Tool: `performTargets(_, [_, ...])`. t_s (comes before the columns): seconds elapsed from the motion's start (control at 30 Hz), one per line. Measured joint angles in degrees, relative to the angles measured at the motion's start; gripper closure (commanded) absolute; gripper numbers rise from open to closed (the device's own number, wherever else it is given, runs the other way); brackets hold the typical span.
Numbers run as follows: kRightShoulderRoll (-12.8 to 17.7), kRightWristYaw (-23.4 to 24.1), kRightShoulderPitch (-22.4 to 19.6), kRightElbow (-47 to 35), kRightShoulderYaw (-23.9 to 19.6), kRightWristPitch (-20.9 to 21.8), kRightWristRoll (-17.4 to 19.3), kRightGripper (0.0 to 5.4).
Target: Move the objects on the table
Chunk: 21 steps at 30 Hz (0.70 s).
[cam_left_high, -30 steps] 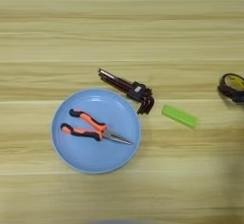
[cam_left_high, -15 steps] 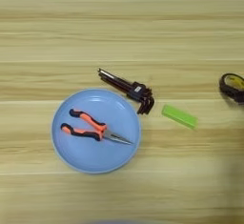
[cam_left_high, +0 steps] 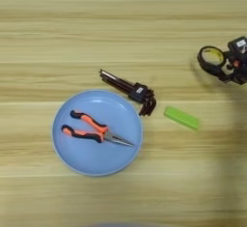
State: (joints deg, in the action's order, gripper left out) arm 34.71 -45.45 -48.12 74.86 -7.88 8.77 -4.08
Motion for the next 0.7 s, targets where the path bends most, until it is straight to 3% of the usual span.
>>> performTargets(0.33, [-6.17,-7.47,2.40,-4.79,3.90,3.36,-0.08,1.37])
performTargets(0.7, [-8.73,-7.60,4.96,-4.98,9.29,4.23,-3.62,1.37])
